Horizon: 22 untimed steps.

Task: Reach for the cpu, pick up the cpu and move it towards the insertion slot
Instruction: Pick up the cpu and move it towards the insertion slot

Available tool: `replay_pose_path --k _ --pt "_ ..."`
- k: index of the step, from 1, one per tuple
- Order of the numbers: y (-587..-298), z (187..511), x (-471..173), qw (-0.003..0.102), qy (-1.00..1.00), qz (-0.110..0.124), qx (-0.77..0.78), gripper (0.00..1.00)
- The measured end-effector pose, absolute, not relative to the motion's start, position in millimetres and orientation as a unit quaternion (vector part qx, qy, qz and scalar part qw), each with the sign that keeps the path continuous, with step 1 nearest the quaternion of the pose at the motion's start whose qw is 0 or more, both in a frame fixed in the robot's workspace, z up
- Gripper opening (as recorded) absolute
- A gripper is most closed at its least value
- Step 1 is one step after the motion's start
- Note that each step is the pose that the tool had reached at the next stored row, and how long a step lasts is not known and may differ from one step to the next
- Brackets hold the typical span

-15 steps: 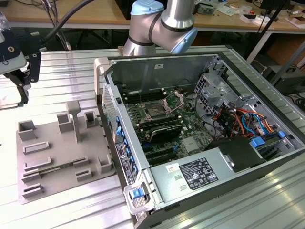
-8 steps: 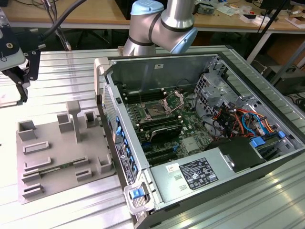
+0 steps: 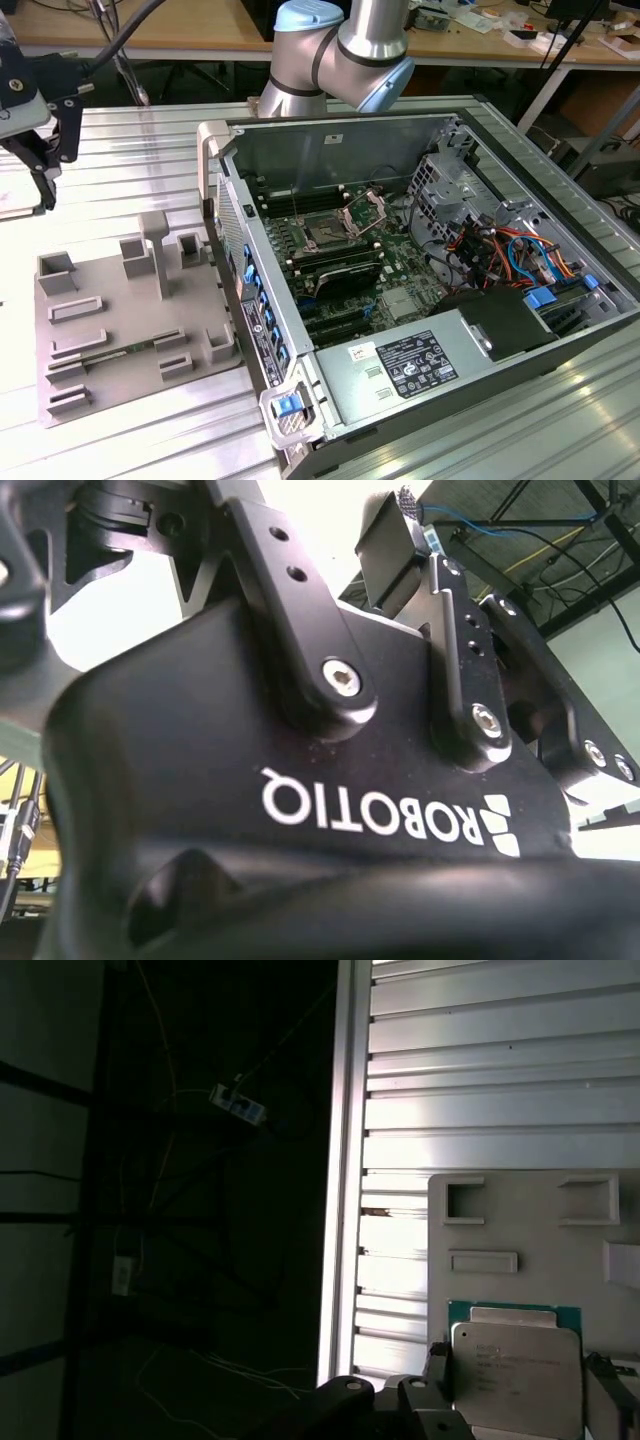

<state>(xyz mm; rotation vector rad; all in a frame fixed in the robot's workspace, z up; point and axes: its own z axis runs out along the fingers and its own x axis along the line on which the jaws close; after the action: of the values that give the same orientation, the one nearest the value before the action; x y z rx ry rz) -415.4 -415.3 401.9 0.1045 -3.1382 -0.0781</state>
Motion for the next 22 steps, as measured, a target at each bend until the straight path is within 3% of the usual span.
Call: replay_pose_path --k 22 --pt "-415 417 -415 0.000 -0.999 -0.025 0.033 0.55"
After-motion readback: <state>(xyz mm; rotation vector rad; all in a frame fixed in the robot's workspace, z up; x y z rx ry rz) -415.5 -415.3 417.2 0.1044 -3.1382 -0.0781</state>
